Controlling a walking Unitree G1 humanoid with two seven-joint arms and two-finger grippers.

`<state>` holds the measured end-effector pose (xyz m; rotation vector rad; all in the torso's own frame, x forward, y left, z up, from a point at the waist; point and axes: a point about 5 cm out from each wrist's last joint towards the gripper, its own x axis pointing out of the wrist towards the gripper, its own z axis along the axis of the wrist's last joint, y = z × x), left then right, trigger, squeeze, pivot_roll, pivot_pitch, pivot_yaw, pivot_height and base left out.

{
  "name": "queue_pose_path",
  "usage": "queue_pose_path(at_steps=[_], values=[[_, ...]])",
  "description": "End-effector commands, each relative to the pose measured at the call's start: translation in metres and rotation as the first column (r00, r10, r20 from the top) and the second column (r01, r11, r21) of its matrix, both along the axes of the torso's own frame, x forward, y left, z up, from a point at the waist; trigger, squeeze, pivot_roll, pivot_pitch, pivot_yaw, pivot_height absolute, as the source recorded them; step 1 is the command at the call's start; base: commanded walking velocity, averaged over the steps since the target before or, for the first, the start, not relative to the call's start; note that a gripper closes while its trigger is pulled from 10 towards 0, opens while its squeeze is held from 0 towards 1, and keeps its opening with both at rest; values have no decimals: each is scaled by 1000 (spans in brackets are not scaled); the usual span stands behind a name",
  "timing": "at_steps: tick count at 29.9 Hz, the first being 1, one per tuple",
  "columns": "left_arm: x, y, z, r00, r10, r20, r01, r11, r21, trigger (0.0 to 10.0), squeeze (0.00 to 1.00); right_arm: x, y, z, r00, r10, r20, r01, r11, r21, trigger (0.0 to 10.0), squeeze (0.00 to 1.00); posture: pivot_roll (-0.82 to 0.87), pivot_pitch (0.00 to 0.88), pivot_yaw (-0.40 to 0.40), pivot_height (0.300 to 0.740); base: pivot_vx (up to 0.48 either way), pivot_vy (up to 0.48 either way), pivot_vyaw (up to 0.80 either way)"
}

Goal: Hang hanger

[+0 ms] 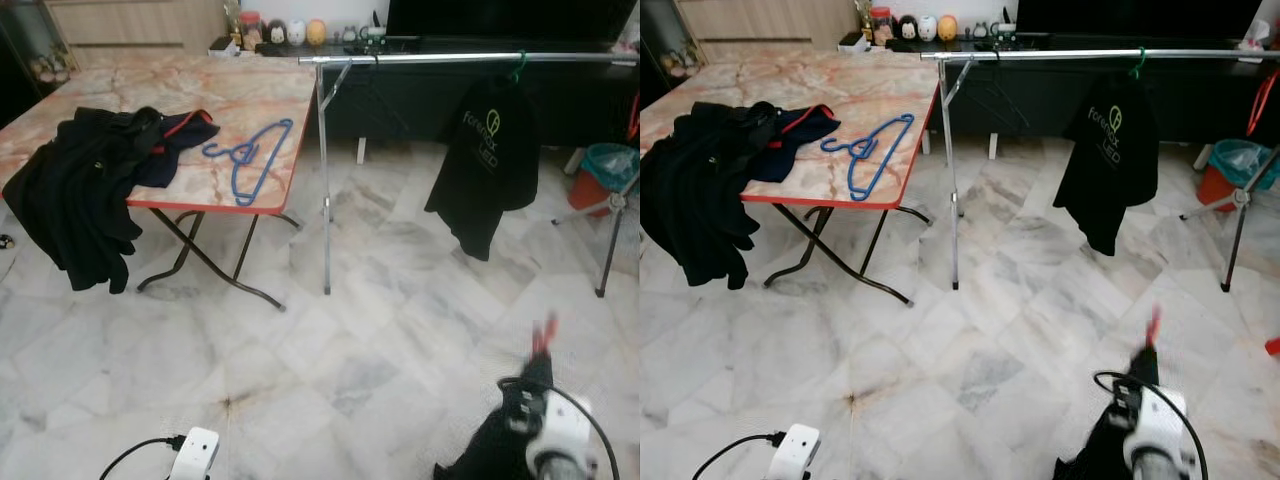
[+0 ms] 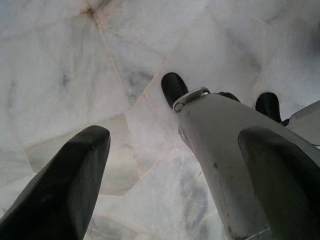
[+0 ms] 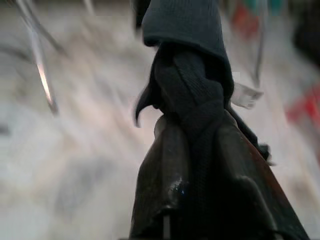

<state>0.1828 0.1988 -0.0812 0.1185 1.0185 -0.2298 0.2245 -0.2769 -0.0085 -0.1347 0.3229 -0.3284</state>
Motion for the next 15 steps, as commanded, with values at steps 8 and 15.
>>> queue_pose_path(at_steps=[8,15], values=[[-1,6,0,1000,6,15,-6,999,40,10000,0,25,59,68,900,158,407,-127,987,-102,10000,0,-70,55,23,740,0,0,0],[2,7,2,999,13,39,-15,998,54,10000,0,15,76,77,891,167,423,-145,986,-84,10000,0,-77,56,28,740,0,0,0]])
